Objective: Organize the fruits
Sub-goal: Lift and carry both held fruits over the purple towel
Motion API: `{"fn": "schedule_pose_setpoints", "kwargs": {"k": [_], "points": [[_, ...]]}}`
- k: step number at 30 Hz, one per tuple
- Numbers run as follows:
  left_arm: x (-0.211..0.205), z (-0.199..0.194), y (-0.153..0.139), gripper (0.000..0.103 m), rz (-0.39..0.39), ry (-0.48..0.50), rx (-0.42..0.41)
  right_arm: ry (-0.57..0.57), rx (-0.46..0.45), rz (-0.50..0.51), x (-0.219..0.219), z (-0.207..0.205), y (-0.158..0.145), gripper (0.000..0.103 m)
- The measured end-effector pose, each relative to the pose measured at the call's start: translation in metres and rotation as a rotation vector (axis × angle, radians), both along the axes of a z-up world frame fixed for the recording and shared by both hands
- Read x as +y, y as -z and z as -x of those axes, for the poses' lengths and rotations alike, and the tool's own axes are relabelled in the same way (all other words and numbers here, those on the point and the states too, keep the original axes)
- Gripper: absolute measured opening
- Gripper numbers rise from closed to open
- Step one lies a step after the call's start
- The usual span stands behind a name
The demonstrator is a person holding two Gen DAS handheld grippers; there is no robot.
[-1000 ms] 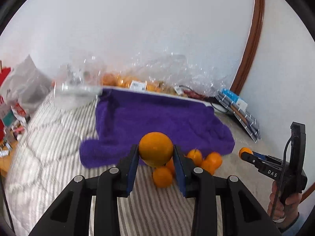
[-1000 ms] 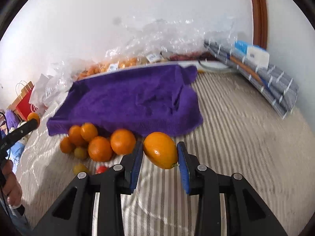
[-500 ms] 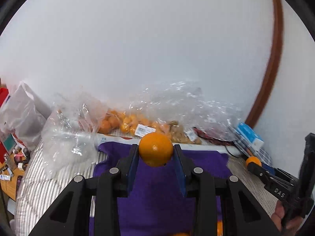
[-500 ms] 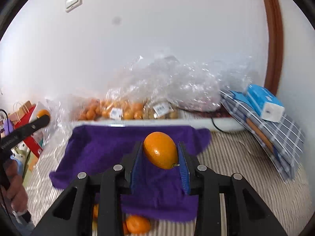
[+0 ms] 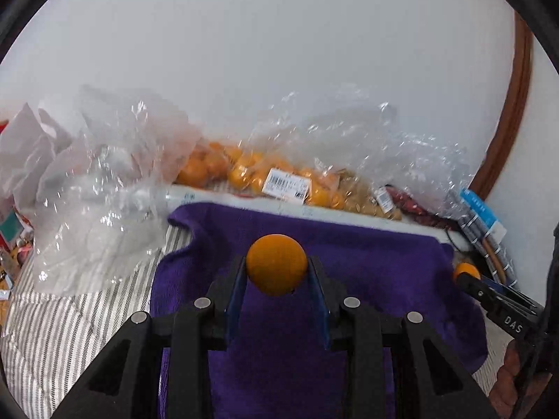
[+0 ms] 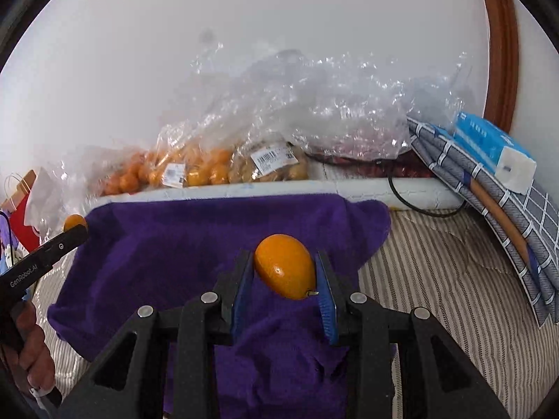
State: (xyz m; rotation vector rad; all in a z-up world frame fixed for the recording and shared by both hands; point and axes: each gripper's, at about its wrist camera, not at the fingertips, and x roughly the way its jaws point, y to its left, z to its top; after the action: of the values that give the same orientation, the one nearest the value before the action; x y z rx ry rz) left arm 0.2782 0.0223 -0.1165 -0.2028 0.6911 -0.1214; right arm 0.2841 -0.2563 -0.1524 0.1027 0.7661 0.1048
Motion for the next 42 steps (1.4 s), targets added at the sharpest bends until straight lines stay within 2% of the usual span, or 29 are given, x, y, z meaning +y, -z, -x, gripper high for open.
{"fn": "schedule_pose_setpoints", "kwargs": {"k": [9,14,22,37,42], "points": [[0.008,-0.015,0.023,0.033,0.027,-0.025,0.110,0.005,0.051,-0.001,-0.002,-0.009,0.018,0.035],[0.006,-0.015,0.026,0.033,-0.006,-0.028,0.095,0.002,0.065,0.007,-0.001,-0.011,0.024,0.035],[0.000,-0.021,0.035,0.033,-0.016,-0.013,0.122,0.006,0.103,0.017,0.002,-0.014,0.033,0.035],[-0.002,-0.023,0.040,0.033,-0.044,-0.010,0.135,0.008,0.104,0.044,0.004,-0.011,0.033,0.035],[0.000,-0.022,0.041,0.033,-0.046,-0.015,0.140,0.007,0.105,0.033,0.004,-0.009,0.032,0.042]]}}
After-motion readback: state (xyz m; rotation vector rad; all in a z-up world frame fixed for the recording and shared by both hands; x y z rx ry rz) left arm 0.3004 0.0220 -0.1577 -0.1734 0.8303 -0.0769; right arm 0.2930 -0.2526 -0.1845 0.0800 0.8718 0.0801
